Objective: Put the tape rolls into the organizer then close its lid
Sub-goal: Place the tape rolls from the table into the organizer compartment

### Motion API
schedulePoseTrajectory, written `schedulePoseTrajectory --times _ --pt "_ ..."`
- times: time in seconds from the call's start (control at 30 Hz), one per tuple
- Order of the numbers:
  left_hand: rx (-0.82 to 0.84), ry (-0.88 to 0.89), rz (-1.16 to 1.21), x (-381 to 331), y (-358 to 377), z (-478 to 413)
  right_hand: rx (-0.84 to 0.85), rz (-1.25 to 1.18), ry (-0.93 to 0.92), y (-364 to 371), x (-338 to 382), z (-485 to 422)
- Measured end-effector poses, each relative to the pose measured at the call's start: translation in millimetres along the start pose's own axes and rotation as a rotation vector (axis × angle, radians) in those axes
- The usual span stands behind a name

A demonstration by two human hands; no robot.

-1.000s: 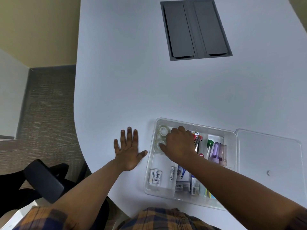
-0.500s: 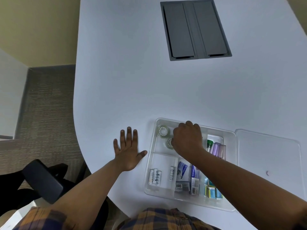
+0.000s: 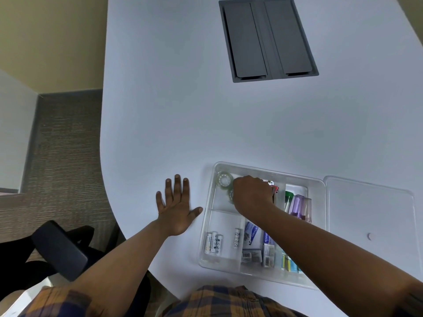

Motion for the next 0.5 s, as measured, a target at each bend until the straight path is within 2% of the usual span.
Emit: schedulePoseTrajectory --times 0.33,0.5 --pt "-0.021 -0.001 0.0 1.6 1.1 -1.9 0.039 -0.124 -0.034 8.6 -4.2 3.7" --pt "-0.049 0.005 0.006 0.3 -1.1 -0.1 -0.058 -0.324 -0.03 -11.5 -18.0 20.9"
Point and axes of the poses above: each hand's wrist, its own z-axis away from the middle knuckle, its own y-axis out of the palm, x = y × z, the point moved 9 cm from there along -z, towards the middle knuckle, and after that the axes turned 3 degrees about -z, right-handed, at the moved point
